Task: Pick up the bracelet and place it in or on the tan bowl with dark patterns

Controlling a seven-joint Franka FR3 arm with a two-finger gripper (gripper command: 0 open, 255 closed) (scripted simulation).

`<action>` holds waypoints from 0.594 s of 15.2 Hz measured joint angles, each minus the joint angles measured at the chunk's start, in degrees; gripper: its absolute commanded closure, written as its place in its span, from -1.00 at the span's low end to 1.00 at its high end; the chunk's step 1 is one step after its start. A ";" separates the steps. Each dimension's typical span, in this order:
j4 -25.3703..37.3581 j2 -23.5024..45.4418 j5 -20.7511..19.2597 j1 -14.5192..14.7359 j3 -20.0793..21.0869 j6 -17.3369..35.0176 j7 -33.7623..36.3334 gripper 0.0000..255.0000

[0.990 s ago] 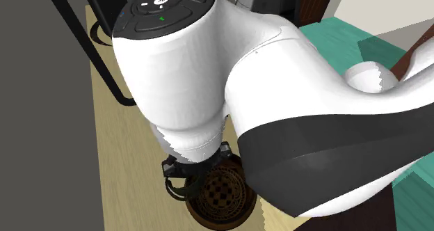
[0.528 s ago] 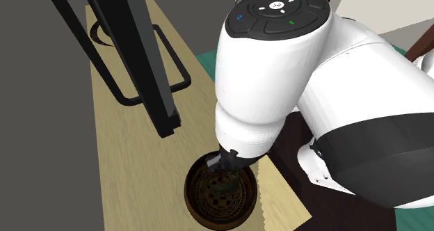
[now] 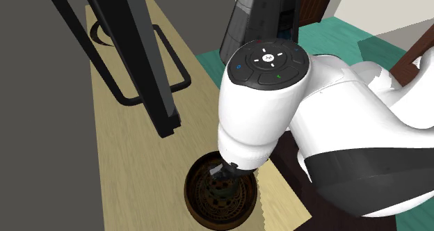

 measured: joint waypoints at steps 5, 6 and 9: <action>-1.20 1.62 0.13 -0.14 0.71 2.82 0.24 1.00; -1.23 1.65 0.13 -0.14 0.73 2.89 0.24 1.00; -1.27 1.67 0.14 -0.14 0.73 2.95 0.24 1.00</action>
